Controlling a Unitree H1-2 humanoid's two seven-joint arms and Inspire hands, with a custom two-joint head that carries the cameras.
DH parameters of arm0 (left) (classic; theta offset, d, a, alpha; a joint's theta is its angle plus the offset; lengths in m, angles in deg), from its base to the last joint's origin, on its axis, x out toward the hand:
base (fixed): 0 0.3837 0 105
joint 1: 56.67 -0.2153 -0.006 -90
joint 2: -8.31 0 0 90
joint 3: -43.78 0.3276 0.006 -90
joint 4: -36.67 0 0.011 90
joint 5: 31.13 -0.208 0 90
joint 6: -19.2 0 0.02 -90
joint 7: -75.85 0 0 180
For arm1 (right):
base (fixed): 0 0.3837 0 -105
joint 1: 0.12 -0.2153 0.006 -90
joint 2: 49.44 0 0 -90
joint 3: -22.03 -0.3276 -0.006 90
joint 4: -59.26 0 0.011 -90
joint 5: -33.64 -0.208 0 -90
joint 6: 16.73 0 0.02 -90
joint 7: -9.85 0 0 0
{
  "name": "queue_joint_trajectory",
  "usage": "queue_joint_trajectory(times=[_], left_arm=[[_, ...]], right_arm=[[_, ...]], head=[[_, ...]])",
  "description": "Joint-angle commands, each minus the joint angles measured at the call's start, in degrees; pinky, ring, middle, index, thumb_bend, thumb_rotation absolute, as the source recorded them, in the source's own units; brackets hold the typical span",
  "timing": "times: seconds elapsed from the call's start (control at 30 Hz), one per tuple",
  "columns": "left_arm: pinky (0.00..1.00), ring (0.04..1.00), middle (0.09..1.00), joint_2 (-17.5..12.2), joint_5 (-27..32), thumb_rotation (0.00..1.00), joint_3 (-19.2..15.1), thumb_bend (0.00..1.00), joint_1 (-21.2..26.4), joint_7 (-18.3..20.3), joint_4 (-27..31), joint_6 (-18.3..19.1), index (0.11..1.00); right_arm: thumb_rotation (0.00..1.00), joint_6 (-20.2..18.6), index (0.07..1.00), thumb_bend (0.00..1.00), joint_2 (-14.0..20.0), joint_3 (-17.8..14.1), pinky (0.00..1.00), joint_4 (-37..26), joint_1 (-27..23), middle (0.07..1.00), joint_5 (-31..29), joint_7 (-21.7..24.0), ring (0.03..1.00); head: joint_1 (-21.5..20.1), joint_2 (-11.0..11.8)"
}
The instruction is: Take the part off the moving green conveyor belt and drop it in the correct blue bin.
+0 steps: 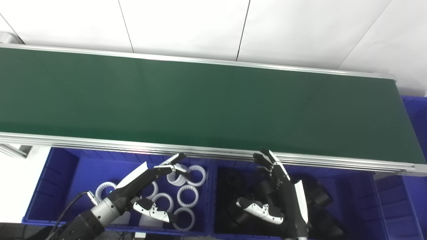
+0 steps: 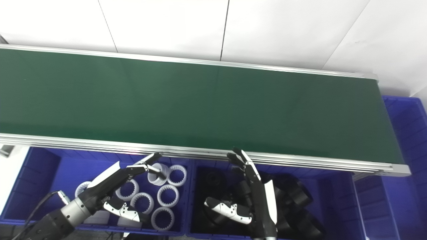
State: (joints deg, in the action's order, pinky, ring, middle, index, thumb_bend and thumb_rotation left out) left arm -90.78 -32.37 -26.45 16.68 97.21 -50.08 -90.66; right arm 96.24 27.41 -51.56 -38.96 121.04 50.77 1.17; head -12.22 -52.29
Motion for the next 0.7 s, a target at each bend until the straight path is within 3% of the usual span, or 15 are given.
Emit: queue_joint_trajectory(times=[0.0,0.1,0.23,0.37,0.67], left_arm=[[1.0,1.0,1.0,0.5,3.7,0.3,-0.3,0.98,-0.1,1.4,2.3,2.3,1.0],[1.0,1.0,1.0,1.1,6.2,0.32,-1.0,0.99,-0.3,2.5,1.9,2.4,1.0],[1.0,1.0,1.0,2.3,10.0,0.27,-2.2,0.97,-0.4,3.6,-0.4,-0.8,1.0],[0.97,1.0,1.0,3.1,8.9,0.26,-3.2,0.95,-0.2,3.9,-2.6,-4.1,1.0],[0.94,1.0,1.0,3.6,8.4,0.26,-4.4,0.95,-0.6,3.9,-3.1,-4.9,1.0]], right_arm=[[0.45,0.2,0.873,0.85,-0.2,-0.2,0.73,-1.9,0.6,0.811,0.3,0.8,0.793],[0.45,0.1,0.872,0.85,-0.1,-0.3,0.74,-1.8,0.5,0.812,0.3,1.4,0.792],[0.44,-0.3,0.874,0.85,-0.1,-0.4,0.74,-1.6,0.6,0.823,0.8,2.0,0.799],[0.44,-1.3,0.872,0.85,-0.4,-0.6,0.75,-1.9,0.9,0.83,1.0,2.5,0.806],[0.44,-1.9,0.874,0.85,-0.8,-0.7,0.77,-1.8,0.9,0.836,1.5,3.0,0.815]], head=[[-0.1,0.1],[-0.3,0.3],[-1.1,0.7],[-1.4,0.8],[-1.1,0.9]])
